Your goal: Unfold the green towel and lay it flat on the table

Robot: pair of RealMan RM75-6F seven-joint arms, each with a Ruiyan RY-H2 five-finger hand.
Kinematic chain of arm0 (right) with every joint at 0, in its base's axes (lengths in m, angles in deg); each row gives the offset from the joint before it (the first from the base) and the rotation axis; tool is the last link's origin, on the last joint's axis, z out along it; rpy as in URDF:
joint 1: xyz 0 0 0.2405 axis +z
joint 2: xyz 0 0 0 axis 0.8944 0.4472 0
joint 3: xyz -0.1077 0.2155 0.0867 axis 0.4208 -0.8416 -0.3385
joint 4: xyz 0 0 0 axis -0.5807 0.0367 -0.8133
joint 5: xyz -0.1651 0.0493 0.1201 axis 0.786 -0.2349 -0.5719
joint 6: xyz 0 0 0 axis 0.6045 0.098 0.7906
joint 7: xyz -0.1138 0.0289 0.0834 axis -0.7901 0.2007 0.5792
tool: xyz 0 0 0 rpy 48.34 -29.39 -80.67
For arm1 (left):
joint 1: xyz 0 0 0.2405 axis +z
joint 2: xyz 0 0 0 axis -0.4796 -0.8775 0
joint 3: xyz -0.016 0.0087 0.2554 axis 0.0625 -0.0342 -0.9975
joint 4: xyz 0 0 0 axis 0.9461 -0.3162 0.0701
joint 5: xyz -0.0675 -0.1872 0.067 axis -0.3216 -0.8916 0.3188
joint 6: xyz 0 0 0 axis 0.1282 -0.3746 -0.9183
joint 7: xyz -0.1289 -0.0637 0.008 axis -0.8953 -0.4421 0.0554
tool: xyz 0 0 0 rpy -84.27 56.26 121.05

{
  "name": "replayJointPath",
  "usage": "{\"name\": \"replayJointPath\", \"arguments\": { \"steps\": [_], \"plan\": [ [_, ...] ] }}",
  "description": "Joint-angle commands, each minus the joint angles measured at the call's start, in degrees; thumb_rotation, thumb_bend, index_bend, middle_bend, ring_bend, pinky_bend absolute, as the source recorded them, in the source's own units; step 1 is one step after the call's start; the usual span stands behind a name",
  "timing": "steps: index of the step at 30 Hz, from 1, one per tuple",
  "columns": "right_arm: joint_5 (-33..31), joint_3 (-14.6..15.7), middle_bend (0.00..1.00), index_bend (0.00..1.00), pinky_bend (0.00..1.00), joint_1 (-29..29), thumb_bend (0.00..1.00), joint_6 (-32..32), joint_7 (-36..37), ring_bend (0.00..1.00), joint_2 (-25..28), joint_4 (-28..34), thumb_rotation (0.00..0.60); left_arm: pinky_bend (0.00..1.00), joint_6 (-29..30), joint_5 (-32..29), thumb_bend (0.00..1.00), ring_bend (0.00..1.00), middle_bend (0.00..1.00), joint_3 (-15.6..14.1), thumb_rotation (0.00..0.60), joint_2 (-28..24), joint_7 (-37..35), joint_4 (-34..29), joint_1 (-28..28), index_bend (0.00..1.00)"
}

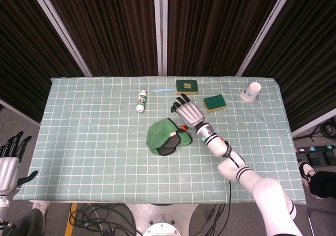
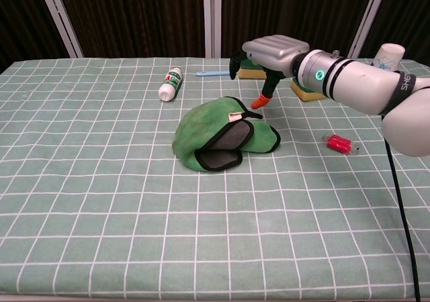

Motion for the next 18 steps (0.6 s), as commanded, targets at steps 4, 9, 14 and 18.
{"name": "replayJointPath", "arguments": {
  "steps": [4,9,14,18],
  "plan": [
    [1.9,3.1,0.23,0.35,0.03,-1.6,0.02,4.4,5.2,0.09,0.1,0.0,0.600,0.23,-0.2,-0.7,0.12,0.11,0.13,-0.1,0.600,0.2,-1.1,0.8,0.4,0.16],
    [2.9,4.9,0.23,0.35,0.03,-3.0,0.02,6.3,6.0,0.09,2.9,4.4,0.600,0.23,-0.9,-0.3,0.12,0.11,0.13,0.0,0.600,0.9,-1.6,1.6,-0.1,0.16],
    [2.7,5.2,0.23,0.35,0.03,-3.2,0.07,6.5,4.4,0.09,5.5,9.8,0.600,0.23,-1.1,-0.2,0.12,0.11,0.13,0.0,0.600,1.1,-1.7,1.8,-0.1,0.16],
    [2.3,5.0,0.23,0.35,0.03,-3.5,0.14,6.9,3.3,0.09,8.1,14.9,0.600,0.23,-1.0,-0.6,0.12,0.11,0.13,-0.1,0.600,1.0,-1.8,1.8,0.2,0.16]
  ]
}}
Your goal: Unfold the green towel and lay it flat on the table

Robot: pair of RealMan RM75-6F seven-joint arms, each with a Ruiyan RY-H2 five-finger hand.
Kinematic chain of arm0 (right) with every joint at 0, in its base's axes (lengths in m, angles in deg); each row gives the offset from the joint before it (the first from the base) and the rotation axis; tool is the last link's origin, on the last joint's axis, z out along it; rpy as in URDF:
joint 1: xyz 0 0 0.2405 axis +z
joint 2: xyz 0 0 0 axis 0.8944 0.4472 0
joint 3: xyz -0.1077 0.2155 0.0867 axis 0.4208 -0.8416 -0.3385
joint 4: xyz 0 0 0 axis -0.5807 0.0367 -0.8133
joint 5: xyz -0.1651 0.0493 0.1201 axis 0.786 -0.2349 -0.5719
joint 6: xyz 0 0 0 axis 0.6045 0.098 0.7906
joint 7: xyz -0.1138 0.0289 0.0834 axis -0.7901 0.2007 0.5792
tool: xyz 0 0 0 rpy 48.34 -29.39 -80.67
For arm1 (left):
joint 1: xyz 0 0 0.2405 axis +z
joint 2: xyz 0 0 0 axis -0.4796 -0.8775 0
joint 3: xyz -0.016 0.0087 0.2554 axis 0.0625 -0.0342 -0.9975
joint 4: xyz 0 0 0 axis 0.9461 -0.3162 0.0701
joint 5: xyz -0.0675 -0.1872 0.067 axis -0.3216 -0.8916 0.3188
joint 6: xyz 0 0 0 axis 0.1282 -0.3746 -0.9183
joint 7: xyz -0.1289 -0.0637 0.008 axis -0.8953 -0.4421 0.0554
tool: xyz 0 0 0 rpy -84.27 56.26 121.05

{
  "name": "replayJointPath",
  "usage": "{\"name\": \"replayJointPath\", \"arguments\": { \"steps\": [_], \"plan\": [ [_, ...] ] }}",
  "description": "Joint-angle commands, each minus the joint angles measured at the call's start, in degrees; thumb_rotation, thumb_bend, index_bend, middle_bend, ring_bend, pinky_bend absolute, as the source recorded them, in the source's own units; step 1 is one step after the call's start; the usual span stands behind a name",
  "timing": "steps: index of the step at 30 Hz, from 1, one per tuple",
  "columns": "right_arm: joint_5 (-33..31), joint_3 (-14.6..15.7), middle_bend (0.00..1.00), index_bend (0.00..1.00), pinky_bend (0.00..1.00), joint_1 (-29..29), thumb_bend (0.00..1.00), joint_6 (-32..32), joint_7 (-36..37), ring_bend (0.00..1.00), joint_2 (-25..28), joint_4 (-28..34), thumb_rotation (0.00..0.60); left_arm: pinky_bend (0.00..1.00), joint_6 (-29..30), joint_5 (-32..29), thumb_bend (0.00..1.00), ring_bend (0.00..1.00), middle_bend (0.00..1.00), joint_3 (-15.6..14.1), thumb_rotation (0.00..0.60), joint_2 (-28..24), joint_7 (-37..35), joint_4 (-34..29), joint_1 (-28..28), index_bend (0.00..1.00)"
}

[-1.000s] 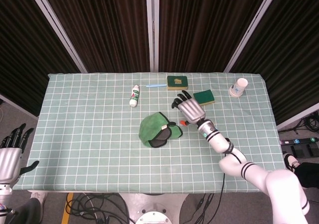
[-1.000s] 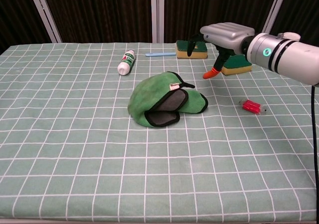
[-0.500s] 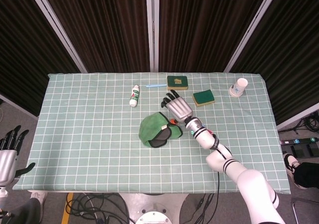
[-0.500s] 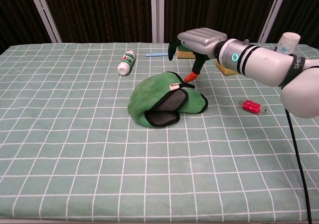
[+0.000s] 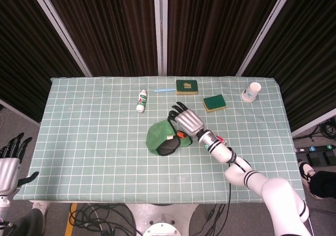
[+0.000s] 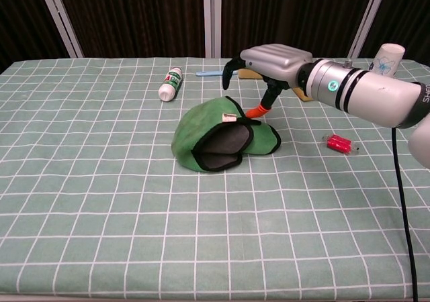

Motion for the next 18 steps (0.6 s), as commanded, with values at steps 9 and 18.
{"name": "replayJointPath", "arguments": {
  "steps": [9,18],
  "plan": [
    [-2.2,-0.5,0.22,0.35,0.03,-0.5,0.16,-0.9,-7.2,0.08,4.1,11.8,0.600,0.23,-0.4,0.0,0.12,0.11,0.13,0.0,0.600,0.3,-0.2,0.3,-0.1,0.16],
    [-4.8,-1.6,0.22,0.35,0.03,-0.6,0.16,-2.3,-10.3,0.08,1.0,9.4,0.600,0.23,-0.5,-0.4,0.12,0.11,0.13,-0.2,0.600,0.3,-1.1,0.9,0.4,0.16]
  ]
}}
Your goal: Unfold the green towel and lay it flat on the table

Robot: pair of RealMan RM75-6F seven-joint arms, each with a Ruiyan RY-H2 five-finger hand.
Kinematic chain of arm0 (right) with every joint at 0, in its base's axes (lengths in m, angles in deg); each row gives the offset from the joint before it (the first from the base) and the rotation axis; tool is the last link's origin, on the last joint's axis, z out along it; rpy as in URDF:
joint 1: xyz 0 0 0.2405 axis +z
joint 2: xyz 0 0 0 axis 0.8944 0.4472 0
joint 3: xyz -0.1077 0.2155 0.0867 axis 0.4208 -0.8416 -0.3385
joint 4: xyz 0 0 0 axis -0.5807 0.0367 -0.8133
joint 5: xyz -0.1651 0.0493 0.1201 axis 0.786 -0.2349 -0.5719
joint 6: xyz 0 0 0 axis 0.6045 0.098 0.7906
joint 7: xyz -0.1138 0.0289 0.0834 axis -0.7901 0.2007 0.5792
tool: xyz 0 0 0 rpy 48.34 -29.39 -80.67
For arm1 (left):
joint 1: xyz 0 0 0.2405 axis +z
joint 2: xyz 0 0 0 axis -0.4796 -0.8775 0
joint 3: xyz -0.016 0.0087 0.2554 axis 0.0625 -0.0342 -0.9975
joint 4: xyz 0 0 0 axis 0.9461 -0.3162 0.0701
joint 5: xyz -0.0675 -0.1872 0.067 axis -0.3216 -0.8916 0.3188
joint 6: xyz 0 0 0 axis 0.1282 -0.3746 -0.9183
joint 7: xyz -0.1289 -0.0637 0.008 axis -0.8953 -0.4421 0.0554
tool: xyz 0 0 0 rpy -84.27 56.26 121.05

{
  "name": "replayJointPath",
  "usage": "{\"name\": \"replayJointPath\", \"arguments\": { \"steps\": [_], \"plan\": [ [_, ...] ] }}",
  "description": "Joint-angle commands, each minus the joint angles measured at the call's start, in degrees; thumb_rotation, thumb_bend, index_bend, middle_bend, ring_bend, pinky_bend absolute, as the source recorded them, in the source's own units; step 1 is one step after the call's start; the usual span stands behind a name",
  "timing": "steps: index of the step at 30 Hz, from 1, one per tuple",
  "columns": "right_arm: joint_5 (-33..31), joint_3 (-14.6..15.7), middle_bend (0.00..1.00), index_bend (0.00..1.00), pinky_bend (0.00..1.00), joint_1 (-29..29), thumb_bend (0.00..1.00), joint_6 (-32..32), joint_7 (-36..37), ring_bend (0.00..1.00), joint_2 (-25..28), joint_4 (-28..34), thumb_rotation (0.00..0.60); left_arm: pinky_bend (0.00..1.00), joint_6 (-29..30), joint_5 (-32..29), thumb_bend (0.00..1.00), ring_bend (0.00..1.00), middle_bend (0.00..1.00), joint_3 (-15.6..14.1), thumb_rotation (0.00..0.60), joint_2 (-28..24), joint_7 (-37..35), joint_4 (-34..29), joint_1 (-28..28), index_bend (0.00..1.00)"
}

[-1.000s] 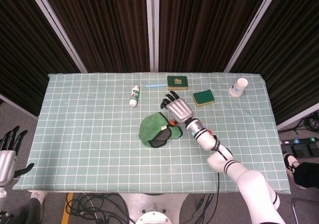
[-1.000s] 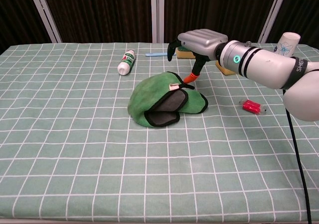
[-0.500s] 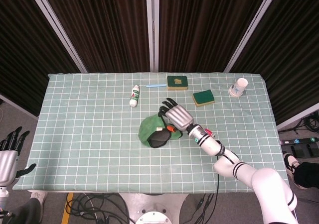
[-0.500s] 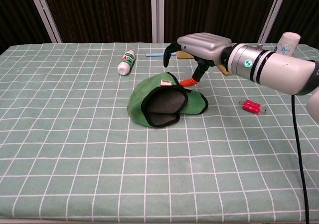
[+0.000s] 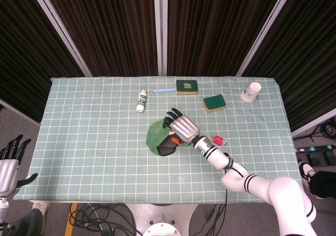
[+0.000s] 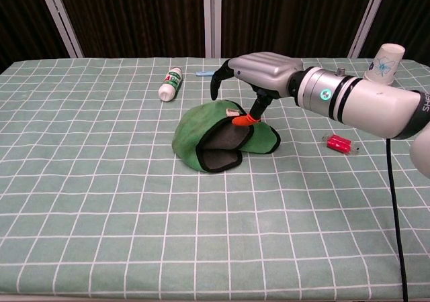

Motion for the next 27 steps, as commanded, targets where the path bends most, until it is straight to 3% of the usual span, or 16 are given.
{"name": "replayJointPath", "arguments": {
  "steps": [1,19,27],
  "plan": [
    [-0.8,-0.5,0.22,0.35,0.03,0.3,0.16,-0.5,-0.9,0.08,-1.8,-2.3,0.600,0.23,0.0,0.2,0.12,0.11,0.13,0.0,0.600,0.2,-0.2,0.1,0.0,0.16],
    [-3.4,-3.1,0.22,0.37,0.03,4.1,0.16,-4.9,3.0,0.11,-11.6,-18.0,0.600,0.23,-0.1,-0.1,0.12,0.11,0.13,-0.1,0.600,0.3,-1.4,1.0,0.5,0.16],
    [-3.4,-3.9,0.23,0.38,0.03,5.7,0.17,-4.5,4.6,0.12,-13.3,-20.9,0.600,0.23,-0.3,-0.4,0.12,0.11,0.13,0.1,0.600,0.2,-1.5,1.0,0.4,0.16]
  ]
}}
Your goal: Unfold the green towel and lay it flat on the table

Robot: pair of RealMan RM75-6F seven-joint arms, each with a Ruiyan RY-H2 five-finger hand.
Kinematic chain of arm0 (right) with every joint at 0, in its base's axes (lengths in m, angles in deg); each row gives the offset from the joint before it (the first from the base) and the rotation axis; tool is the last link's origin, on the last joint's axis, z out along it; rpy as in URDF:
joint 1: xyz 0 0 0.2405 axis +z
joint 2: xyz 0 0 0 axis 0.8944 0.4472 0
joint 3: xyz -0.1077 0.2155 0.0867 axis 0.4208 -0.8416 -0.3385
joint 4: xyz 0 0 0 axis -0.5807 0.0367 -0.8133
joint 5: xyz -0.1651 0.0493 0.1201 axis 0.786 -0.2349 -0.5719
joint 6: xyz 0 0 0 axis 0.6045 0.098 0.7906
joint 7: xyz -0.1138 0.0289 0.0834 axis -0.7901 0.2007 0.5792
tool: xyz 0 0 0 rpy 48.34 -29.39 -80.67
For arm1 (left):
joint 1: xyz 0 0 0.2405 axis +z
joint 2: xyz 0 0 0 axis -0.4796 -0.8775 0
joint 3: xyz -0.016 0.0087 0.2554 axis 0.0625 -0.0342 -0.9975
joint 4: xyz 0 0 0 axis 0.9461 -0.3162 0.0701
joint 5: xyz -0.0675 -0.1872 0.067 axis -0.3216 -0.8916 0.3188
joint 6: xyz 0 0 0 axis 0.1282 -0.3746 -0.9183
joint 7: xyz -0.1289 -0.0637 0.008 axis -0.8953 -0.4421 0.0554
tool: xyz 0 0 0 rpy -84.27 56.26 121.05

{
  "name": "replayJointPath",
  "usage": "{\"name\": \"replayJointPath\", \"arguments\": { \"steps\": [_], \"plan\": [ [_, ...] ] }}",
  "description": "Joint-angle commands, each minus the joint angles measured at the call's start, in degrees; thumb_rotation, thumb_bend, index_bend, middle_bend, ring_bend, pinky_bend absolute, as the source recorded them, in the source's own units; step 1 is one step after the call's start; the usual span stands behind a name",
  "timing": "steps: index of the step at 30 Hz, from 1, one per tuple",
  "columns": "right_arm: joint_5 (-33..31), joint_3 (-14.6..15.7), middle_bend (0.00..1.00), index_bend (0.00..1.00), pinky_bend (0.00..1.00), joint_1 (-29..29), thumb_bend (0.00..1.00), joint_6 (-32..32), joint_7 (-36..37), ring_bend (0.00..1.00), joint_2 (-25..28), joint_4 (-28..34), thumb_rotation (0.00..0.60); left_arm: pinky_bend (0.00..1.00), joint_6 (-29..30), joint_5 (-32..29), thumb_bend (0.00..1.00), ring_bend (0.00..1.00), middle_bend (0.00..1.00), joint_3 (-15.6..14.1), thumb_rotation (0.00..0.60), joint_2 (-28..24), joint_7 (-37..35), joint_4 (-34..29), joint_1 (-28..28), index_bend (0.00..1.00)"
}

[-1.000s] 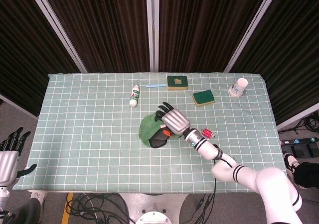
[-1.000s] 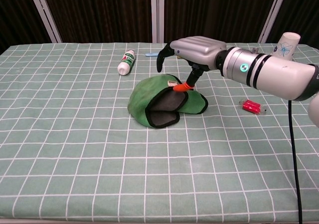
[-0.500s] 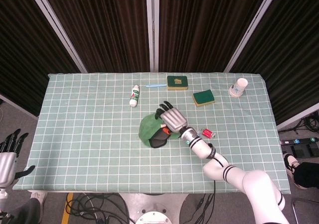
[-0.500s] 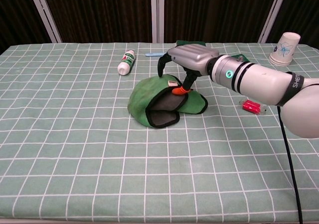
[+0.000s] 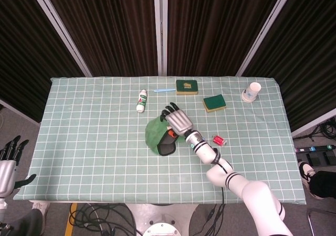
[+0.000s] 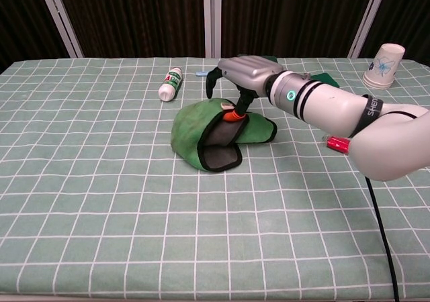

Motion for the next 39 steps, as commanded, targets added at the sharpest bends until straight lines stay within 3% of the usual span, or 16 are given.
{"name": "replayJointPath", "arguments": {
  "steps": [1,11,15,17,20,25,31,39],
  "plan": [
    [0.1,-0.2,0.24,0.38,0.03,0.4,0.18,0.5,0.2,0.13,-0.5,-0.7,0.600,0.23,-0.1,0.0,0.12,0.11,0.13,0.0,0.600,0.0,0.0,-0.1,0.0,0.16],
    [0.1,-0.2,0.26,0.43,0.06,0.4,0.31,1.6,-0.3,0.15,-1.5,-2.7,0.600,0.23,0.3,0.2,0.12,0.11,0.13,0.0,0.600,-0.3,-0.4,-0.3,0.2,0.16],
    [-0.5,-0.6,0.27,0.35,0.06,0.1,0.33,2.0,-1.1,0.16,-2.0,-3.6,0.600,0.23,0.3,0.3,0.12,0.11,0.13,-0.1,0.600,-0.4,-0.6,-0.3,0.3,0.16],
    [-0.8,-0.8,0.27,0.40,0.07,0.0,0.34,2.1,-1.4,0.17,-2.1,-3.8,0.600,0.23,0.3,0.2,0.12,0.11,0.13,0.0,0.600,-0.4,-0.6,-0.4,0.3,0.16],
    [-1.3,-1.3,0.31,0.63,0.10,-0.3,0.39,2.8,-1.8,0.19,-2.2,-3.8,0.600,0.23,0.3,0.3,0.12,0.11,0.13,0.0,0.600,-0.4,-0.6,-0.5,0.2,0.16],
    [-1.7,-1.6,0.36,0.77,0.12,-1.9,0.47,5.5,-2.7,0.23,-1.3,-2.1,0.600,0.23,-0.2,0.7,0.12,0.11,0.13,-0.1,0.600,0.3,-0.8,-0.2,-0.1,0.17],
    [-0.2,-0.5,0.38,0.79,0.14,-5.2,0.49,11.0,-5.2,0.24,4.5,5.6,0.600,0.23,-0.3,2.0,0.11,0.11,0.13,0.6,0.600,1.0,-2.5,0.9,-1.3,0.17],
    [0.8,-1.2,0.38,0.80,0.14,-10.2,0.49,19.8,-15.5,0.25,18.7,28.8,0.600,0.26,-3.4,3.0,0.11,0.14,0.13,4.1,0.600,2.4,-9.5,0.7,-6.4,0.20]
  ]
}}
